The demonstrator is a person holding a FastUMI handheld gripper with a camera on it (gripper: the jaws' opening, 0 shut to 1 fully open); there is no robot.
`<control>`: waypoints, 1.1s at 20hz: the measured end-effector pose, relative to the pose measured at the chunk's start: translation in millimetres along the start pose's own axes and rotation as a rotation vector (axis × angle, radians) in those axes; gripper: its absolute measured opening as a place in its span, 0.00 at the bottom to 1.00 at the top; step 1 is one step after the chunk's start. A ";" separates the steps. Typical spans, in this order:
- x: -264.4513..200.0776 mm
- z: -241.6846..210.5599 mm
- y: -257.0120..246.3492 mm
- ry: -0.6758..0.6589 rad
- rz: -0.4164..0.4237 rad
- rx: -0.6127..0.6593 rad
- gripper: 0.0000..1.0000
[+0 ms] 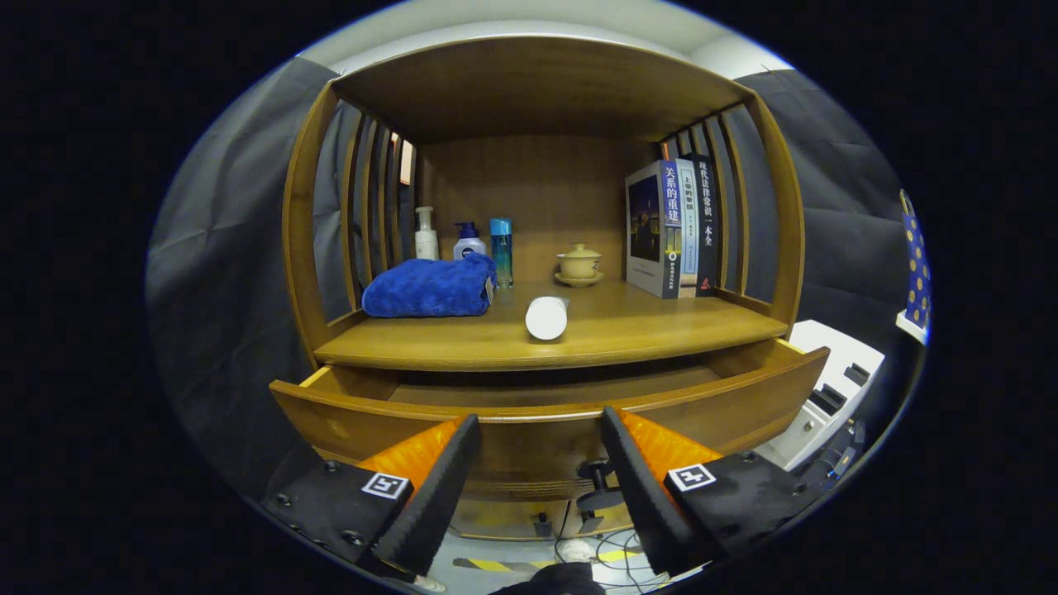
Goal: Pull open the drawer, take out the items inside it, and place them on the countertop above the cabinet.
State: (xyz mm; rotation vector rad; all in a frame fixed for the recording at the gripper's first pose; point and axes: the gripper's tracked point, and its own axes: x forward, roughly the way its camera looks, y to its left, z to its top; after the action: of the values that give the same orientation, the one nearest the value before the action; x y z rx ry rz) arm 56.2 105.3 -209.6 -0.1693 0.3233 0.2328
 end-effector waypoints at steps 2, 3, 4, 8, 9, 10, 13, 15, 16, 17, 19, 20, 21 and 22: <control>7.5 0.6 0.2 0.004 -0.002 -0.003 0.98; 11.0 1.6 0.6 0.001 -0.003 -0.002 0.99; 15.7 2.0 0.4 -0.002 -0.004 0.005 0.99; 27.5 6.1 1.2 0.000 -0.008 0.013 0.98; 30.7 6.9 1.0 0.004 -0.011 0.007 0.98; 35.7 8.6 1.0 0.006 -0.016 -0.001 0.98; 48.6 12.7 1.2 0.019 -0.018 -0.029 0.98; 54.2 14.6 4.8 0.040 0.002 -0.036 0.97; 53.6 16.7 3.2 0.037 0.003 -0.048 0.96; 55.4 15.3 2.2 0.041 0.008 -0.057 0.96; 55.5 17.1 1.6 0.041 -0.005 -0.066 0.97; 54.5 17.7 0.8 0.045 -0.018 -0.070 0.97; 49.6 17.6 0.0 0.052 -0.033 -0.082 0.97; 44.0 20.1 0.2 0.056 -0.034 -0.099 0.97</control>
State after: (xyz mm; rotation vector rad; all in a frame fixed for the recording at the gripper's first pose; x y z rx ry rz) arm 102.6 118.3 -205.4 -0.2789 0.3645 0.2103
